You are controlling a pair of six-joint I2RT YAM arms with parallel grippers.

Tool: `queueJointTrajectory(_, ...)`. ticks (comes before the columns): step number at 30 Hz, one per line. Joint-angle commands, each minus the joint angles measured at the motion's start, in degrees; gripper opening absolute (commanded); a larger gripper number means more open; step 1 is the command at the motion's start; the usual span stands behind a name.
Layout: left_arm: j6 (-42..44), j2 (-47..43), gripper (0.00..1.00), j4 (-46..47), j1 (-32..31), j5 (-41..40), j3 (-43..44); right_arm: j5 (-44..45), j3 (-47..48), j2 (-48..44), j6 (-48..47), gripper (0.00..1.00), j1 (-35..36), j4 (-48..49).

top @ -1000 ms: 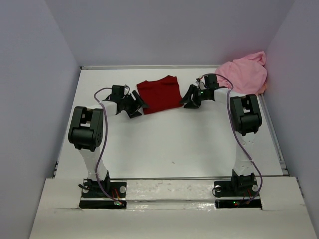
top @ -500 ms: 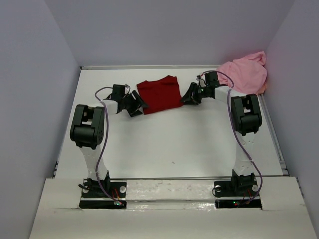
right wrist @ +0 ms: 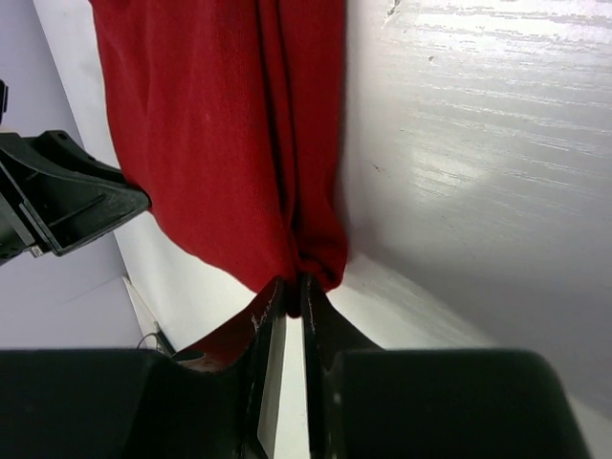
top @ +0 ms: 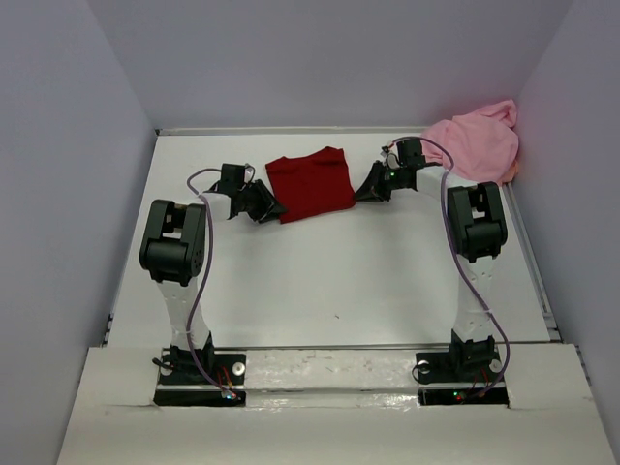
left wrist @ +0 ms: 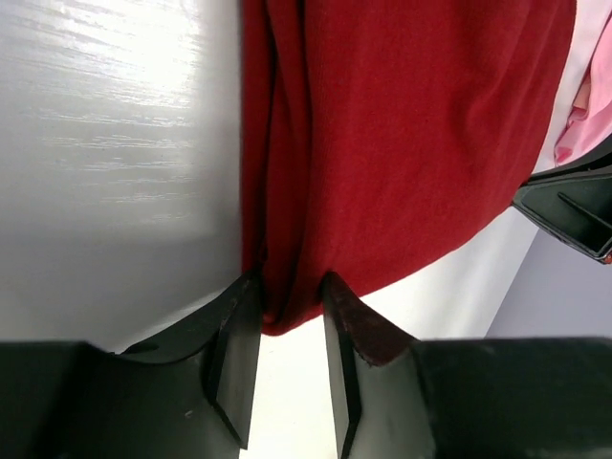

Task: Fold and stack the t-shirts
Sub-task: Fold the long partially folded tshirt into a neat square

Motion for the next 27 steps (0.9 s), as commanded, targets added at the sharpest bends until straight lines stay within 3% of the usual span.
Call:
queueJointTrajectory(1,0.64,-0.01,0.38,0.76,-0.19,0.9,2.42,0.14,3.2,0.62,-0.68,0.17,0.02,0.06)
queueJointTrajectory(19,0.64,0.43,0.36,0.59,-0.19,1.6,2.77,0.4,3.29,0.8,-0.85,0.11,0.55,-0.65)
queueJointTrajectory(22,0.82,0.43,0.29,0.59,-0.11,2.04,2.6,0.49,3.2,0.97,-1.03,0.02,0.55,-1.26)
queueJointTrajectory(27,0.99,-0.53,0.23,0.59,-0.19,2.22,1.9,1.72,1.89,0.19,-1.38,0.0,1.07,-2.84)
